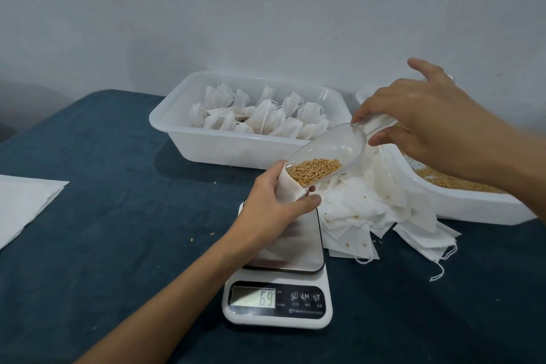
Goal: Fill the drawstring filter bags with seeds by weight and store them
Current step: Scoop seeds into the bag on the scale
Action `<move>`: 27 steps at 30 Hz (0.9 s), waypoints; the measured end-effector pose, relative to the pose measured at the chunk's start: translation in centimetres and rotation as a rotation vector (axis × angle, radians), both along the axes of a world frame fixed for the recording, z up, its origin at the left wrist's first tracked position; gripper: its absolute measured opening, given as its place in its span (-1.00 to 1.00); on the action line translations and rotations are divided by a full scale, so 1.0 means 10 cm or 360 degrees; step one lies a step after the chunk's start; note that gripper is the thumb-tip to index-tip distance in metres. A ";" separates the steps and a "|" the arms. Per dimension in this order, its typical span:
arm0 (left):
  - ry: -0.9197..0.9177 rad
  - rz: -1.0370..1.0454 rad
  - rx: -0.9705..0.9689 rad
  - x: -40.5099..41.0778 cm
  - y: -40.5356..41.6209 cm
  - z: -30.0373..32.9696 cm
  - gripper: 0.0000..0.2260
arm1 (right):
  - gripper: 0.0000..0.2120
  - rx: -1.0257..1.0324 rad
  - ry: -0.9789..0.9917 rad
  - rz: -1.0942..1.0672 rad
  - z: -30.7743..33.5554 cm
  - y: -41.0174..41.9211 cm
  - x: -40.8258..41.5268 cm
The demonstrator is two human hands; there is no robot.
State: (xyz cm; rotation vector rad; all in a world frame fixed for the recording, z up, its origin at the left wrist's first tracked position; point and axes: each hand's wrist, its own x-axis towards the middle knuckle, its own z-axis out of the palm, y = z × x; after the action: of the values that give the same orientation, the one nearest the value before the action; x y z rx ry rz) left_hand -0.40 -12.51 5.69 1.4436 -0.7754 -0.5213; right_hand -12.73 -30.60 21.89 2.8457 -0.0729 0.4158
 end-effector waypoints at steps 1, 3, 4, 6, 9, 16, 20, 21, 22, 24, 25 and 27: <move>0.0001 0.0002 -0.0005 0.00 0.00 0.00 -0.66 | -0.73 -0.0007 -0.0002 -0.0001 0.00 0.00 0.00; 0.0004 0.0001 -0.0017 0.00 0.00 0.00 -0.66 | -0.73 -0.0017 -0.0009 -0.0003 0.00 0.01 0.00; 0.0001 -0.0004 -0.0018 0.00 0.00 0.01 -0.66 | -0.73 -0.0024 -0.0011 -0.0006 0.00 0.01 0.00; -0.0011 -0.0011 -0.0007 0.00 -0.01 -0.01 -0.66 | -0.74 -0.0033 -0.0004 -0.0027 0.02 0.02 -0.01; -0.0040 0.0008 -0.0013 0.03 -0.01 -0.04 -0.65 | -0.72 -0.0032 -0.0009 -0.0041 0.04 0.06 0.00; 0.0003 -0.0029 -0.0089 0.01 -0.03 -0.02 -0.67 | -0.72 -0.0081 0.0005 -0.0043 0.06 0.09 -0.04; 0.0032 -0.0035 -0.0108 0.00 -0.01 -0.02 -0.68 | -0.72 -0.0115 -0.0005 -0.0051 0.07 0.11 -0.04; 0.0035 -0.0043 -0.0112 0.00 -0.01 -0.02 -0.70 | -0.72 -0.0114 -0.0002 -0.0053 0.08 0.11 -0.04; 0.0044 -0.0050 -0.0117 0.00 -0.01 -0.02 -0.72 | -0.72 -0.0111 0.0002 -0.0052 0.08 0.11 -0.05; 0.0059 -0.0049 -0.0123 0.00 -0.01 -0.03 -0.74 | -0.72 -0.0109 0.0005 -0.0046 0.08 0.12 -0.05; 0.0061 -0.0041 -0.0124 0.00 -0.01 -0.02 -0.74 | -0.72 -0.0108 0.0003 -0.0042 0.08 0.12 -0.05; 0.0064 -0.0017 -0.0129 0.00 -0.01 -0.02 -0.74 | -0.72 -0.0102 -0.0005 -0.0041 0.08 0.12 -0.05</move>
State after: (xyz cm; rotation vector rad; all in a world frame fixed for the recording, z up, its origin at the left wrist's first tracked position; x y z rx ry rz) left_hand -0.41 -12.63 5.51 1.3512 -0.7642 -0.5198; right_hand -13.19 -29.41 22.71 2.7781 -0.0947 0.4093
